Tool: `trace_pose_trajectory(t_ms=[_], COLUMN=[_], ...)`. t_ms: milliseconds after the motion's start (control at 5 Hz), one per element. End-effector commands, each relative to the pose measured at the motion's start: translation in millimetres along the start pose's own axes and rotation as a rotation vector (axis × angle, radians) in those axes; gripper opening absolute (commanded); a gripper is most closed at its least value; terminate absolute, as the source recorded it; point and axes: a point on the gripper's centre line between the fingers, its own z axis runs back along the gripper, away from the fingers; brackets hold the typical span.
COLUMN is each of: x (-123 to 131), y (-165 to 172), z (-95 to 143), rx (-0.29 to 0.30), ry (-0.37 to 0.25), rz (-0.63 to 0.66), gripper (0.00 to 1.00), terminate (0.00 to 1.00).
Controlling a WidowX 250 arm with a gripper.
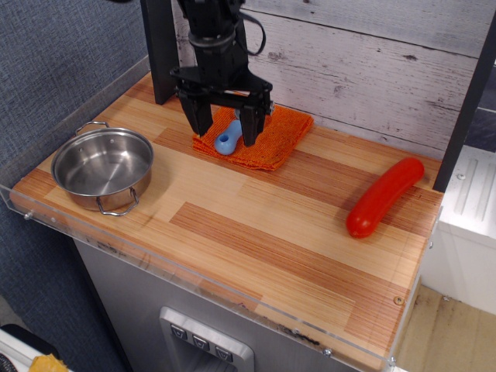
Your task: Move the blue spoon and place in the middle of the counter between the bowl and red object
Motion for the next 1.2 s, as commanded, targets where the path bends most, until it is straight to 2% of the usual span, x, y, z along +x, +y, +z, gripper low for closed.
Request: trace_pose_trajectory(t_ms=[0,400,800,1000], x=[19.1,23.5,25.2,24.6], y=[21.3,27.8,21.3,17.9], z=[-3.1,-14.7,-16.3,-14.9], rx=[0.046,0.052,0.058,0.061], ry=[-0.027,-0.014,-0.014,-0.016], rz=[0.028,0.045,0.032,0.028], gripper=[1.0,1.0,1.0,0.0], terminate=[0.0,0.0,0.0,0.0])
